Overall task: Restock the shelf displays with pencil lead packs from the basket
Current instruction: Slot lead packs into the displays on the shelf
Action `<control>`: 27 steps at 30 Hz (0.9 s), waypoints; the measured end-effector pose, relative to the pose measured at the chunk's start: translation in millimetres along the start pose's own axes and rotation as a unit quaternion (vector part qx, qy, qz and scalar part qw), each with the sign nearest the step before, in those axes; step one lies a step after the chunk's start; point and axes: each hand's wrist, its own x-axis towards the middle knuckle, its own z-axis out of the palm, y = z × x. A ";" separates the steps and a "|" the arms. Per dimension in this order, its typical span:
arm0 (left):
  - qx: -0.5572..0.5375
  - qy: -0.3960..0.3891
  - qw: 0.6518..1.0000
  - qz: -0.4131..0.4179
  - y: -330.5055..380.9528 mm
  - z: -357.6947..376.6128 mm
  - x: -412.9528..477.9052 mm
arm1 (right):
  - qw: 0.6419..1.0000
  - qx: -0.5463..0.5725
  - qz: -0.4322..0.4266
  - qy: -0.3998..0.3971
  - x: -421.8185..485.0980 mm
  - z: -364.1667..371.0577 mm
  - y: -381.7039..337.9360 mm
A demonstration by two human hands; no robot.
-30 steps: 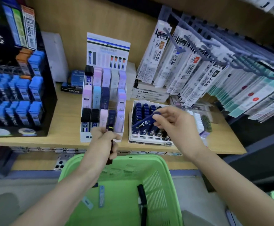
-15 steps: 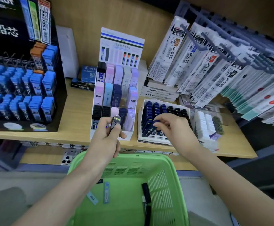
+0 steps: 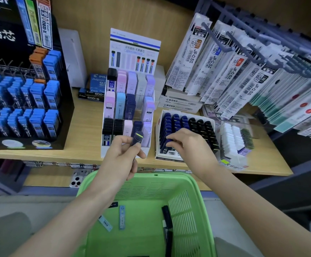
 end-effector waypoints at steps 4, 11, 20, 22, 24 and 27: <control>-0.004 -0.021 1.000 -0.021 0.7 3.2 -0.9 | 0.995 0.055 0.015 0.082 -6.9 -6.5 -10.7; 0.088 -0.126 0.986 0.064 -8.1 14.8 -5.9 | 0.948 0.306 0.080 -0.016 -31.3 -22.0 -40.4; 0.176 -0.107 0.965 0.161 -5.1 55.8 7.5 | 0.830 0.503 0.214 0.113 -63.1 -55.2 16.7; 0.207 -0.107 0.953 0.194 -1.1 67.4 15.0 | 0.848 0.451 0.225 0.163 -65.9 -64.2 35.8; 0.247 -0.106 0.934 0.236 3.4 77.1 23.1 | 0.877 0.386 0.223 0.179 -67.0 -69.3 50.0; 0.341 -0.117 0.878 0.314 8.1 86.2 35.8 | 0.916 0.300 0.209 0.164 -62.4 -65.7 60.1</control>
